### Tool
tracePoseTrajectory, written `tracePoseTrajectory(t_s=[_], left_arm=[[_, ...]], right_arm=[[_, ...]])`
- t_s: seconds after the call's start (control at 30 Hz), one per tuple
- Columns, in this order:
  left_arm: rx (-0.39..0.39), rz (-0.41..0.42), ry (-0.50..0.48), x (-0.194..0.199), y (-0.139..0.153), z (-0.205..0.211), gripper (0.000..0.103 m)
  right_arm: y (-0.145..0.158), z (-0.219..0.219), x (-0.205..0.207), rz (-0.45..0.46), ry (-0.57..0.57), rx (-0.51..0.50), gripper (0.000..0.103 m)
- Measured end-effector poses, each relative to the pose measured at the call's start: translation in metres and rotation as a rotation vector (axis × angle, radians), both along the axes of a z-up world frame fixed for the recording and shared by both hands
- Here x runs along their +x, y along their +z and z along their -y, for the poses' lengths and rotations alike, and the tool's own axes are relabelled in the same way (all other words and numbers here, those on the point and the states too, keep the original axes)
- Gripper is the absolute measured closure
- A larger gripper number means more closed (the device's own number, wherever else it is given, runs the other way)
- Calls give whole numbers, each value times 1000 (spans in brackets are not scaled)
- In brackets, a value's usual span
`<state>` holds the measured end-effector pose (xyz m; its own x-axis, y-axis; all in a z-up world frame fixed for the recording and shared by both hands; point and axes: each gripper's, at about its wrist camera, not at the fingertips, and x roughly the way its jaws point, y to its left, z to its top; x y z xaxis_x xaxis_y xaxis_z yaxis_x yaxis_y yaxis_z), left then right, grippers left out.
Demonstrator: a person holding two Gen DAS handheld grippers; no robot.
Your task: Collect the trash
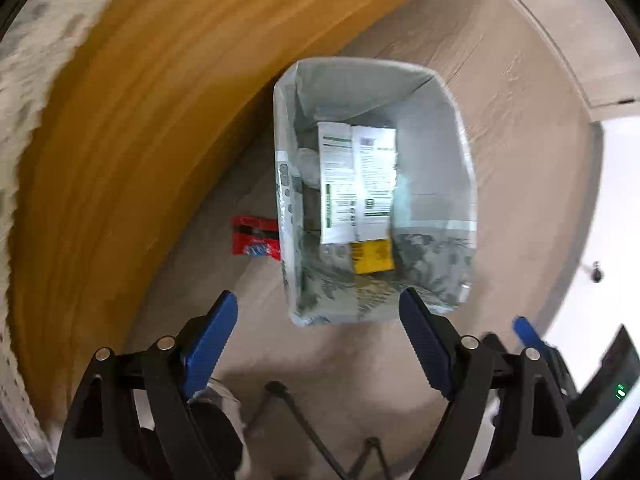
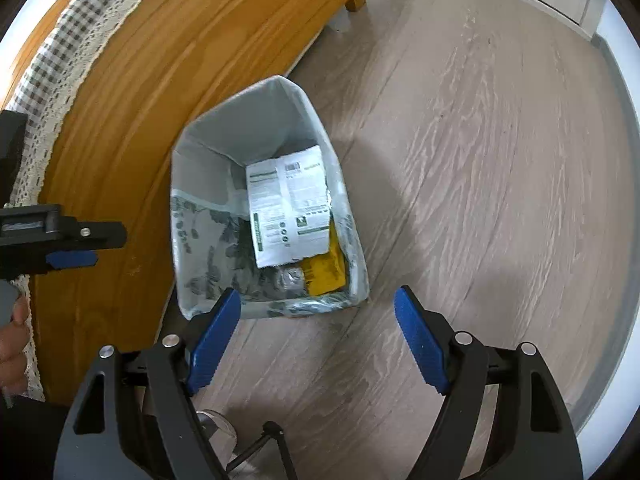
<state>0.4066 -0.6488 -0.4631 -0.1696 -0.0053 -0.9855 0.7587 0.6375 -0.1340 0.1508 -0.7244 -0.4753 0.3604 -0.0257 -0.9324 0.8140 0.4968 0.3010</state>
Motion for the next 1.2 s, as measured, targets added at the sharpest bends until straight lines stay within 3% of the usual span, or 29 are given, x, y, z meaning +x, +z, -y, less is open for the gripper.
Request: tracePoseTrajectory(t_s=[0.07,0.23,0.33,0.43,0.5,0.63,0.77,0.87,0.97,1.03,1.2], left_arm=[[-10,-29,-4,2,19,-2,23],[-225,68,-80,-1,97,-16,23],[-230,106,-76,-3,124,-31,23],[-383,225,6,9,185,-66,23],[-522,325,42,23,234,-102,23],[-589,491,132,64,292,-173,15],[-613,610,250,114,312,-263,12],[-619,652,368,141,298,-328,12],[-660,649,514,167,278,-384,12],[-671,634,582,180,269,-402,12],[-667,642,600,202,261,-407,12]], right_arm=[[6,-1,2,-7,0,-11,27],[16,-13,9,6,41,-32,27],[23,-23,17,19,90,-52,27],[39,-53,40,58,254,-146,27],[40,-83,69,49,427,-218,27],[18,-144,140,-10,786,-347,27],[-65,-185,232,-276,1158,-338,27],[-131,-210,273,-466,1351,-360,27],[-194,-230,281,-672,1538,-357,28],[-231,-239,276,-790,1659,-408,28],[-287,-234,275,-992,1777,-428,31]])
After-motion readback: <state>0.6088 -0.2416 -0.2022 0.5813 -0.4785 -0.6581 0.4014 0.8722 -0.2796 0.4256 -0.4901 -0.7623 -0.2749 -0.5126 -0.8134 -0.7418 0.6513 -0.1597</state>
